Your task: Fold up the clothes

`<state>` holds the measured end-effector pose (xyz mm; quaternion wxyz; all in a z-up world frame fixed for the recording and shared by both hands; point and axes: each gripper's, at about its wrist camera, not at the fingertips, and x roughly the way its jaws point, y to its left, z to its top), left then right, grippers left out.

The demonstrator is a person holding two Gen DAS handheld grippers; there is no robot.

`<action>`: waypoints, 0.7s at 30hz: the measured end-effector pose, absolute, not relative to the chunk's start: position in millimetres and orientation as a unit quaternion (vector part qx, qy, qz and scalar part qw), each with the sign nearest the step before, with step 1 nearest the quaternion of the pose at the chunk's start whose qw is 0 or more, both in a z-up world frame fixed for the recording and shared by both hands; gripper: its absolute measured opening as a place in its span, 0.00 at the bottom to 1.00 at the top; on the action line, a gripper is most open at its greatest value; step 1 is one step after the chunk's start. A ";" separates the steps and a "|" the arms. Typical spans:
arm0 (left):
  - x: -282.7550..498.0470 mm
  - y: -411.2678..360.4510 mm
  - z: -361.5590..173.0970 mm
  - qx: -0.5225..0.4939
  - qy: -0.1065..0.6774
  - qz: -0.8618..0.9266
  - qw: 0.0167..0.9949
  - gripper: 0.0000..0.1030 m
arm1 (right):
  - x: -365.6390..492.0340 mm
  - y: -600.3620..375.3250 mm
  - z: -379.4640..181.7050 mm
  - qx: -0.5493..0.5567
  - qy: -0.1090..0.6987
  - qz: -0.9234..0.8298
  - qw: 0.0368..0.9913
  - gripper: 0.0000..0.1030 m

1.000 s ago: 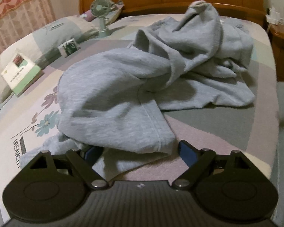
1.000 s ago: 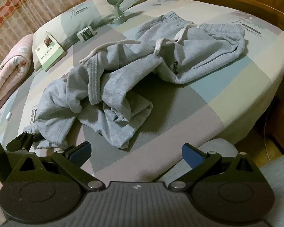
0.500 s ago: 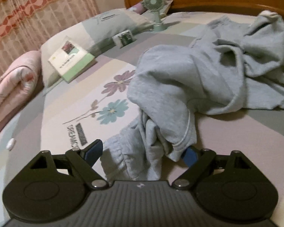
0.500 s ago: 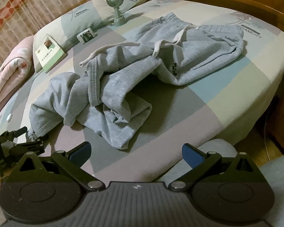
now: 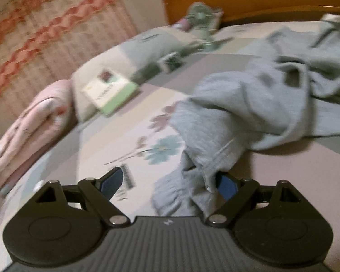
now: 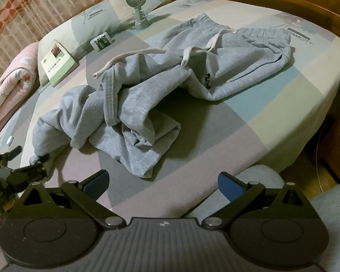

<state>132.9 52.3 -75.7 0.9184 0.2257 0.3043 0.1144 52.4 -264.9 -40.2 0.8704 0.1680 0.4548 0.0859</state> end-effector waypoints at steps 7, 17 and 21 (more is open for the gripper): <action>127.4 78.5 -66.6 0.181 0.324 0.096 0.923 0.85 | 52.6 -263.8 -41.6 0.167 0.458 0.089 0.869 1.00; 109.7 46.1 -97.5 0.255 0.335 0.018 0.907 0.85 | 56.0 -244.7 -38.3 0.156 0.474 0.137 0.856 1.00; 119.0 54.3 -98.0 0.251 0.335 0.042 0.907 0.85 | 62.1 -230.7 -33.7 0.139 0.479 0.159 0.852 1.00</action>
